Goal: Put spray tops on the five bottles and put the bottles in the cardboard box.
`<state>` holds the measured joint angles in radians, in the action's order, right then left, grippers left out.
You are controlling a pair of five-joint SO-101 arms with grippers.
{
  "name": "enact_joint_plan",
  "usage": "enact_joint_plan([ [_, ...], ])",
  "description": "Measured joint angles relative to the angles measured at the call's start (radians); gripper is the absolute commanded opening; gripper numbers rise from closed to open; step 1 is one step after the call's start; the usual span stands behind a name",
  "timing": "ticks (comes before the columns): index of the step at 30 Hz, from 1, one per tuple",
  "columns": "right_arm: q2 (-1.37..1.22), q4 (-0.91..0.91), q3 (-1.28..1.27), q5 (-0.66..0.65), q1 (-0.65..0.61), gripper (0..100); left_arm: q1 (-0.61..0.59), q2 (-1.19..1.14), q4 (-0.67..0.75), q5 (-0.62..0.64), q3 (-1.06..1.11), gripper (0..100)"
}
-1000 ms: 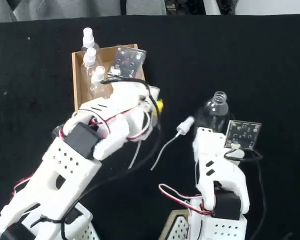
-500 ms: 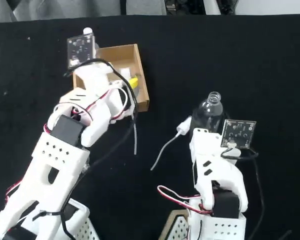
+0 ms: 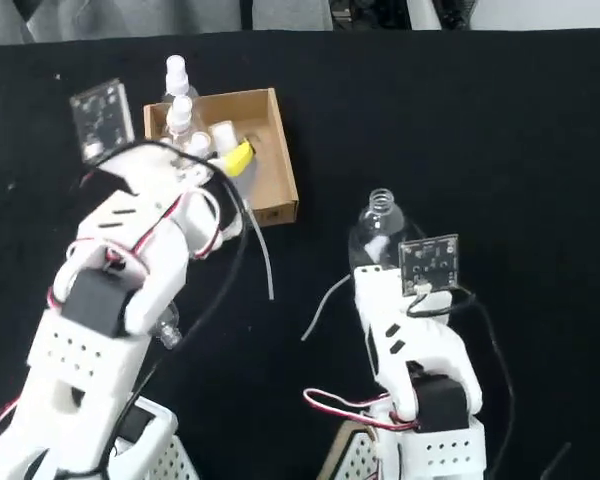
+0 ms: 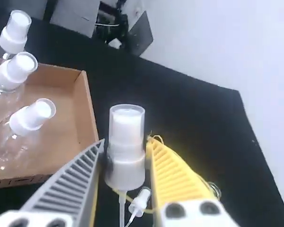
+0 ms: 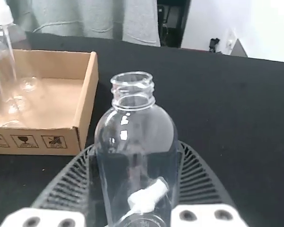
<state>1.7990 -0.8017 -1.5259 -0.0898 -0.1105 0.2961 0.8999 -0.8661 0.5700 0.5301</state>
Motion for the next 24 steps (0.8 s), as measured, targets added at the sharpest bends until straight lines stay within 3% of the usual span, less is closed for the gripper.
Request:
enact_joint_plan([
  [13, 0.000, 0.000, -0.025, -0.008, -0.075, 8.0, -0.005, 0.255, 0.227, 0.002, 0.230, 3],
  [19, 0.000, 0.000, -0.025, -0.008, -0.075, 8.0, -0.072, 0.341, 0.301, 0.009, 0.293, 3],
  [24, 0.000, 0.000, -0.026, -0.020, -0.120, 7.8, -0.146, 0.388, 0.310, 0.115, 0.296, 3],
])
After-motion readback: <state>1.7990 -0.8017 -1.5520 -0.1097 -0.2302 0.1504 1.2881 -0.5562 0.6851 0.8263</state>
